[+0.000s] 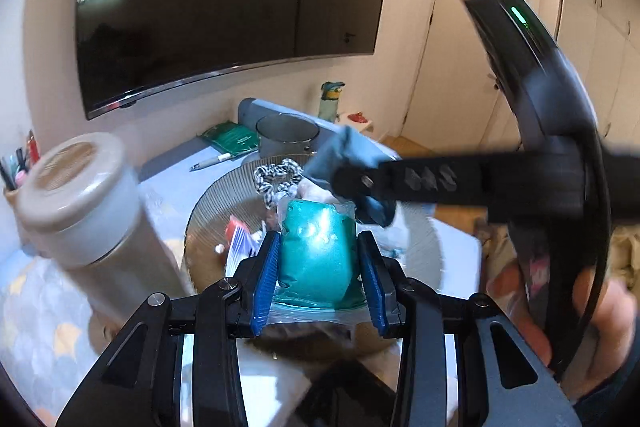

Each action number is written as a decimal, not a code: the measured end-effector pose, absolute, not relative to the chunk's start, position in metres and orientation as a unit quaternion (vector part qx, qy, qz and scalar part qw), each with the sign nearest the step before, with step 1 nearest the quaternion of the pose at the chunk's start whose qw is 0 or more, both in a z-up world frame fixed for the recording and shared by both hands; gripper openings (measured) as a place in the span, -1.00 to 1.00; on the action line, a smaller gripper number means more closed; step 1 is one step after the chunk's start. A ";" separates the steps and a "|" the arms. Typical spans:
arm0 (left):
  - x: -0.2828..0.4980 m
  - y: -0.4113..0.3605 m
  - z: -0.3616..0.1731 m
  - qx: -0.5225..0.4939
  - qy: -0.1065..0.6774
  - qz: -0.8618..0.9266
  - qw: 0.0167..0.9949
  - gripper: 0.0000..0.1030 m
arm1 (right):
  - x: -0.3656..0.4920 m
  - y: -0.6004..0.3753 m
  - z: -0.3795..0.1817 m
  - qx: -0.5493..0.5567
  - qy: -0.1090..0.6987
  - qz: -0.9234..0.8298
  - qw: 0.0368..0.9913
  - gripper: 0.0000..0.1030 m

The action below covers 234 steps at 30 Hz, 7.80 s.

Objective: Organize soft objects

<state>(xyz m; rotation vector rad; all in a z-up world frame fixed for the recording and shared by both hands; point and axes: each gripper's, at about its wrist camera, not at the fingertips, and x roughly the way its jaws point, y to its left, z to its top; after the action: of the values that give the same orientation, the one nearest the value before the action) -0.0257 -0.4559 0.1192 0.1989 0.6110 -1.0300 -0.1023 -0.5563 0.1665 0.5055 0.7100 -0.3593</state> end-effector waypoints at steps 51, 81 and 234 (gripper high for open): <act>-0.024 -0.049 0.191 -0.008 0.191 -0.163 0.968 0.62 | -0.039 -0.253 0.169 0.230 0.384 0.104 0.888 0.12; 0.047 -0.039 0.035 -0.004 0.275 -0.073 0.959 0.94 | 0.006 -0.191 0.039 0.063 0.335 -0.050 0.939 0.70; 0.062 -0.047 0.019 0.008 0.359 -0.081 0.930 0.96 | 0.014 -0.206 0.025 0.099 0.371 -0.051 0.922 0.94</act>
<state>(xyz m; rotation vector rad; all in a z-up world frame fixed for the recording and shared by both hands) 0.0618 -0.0466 0.0189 0.0159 0.7357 -0.1656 0.0144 -0.2060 0.0247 0.2043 0.7630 -0.1046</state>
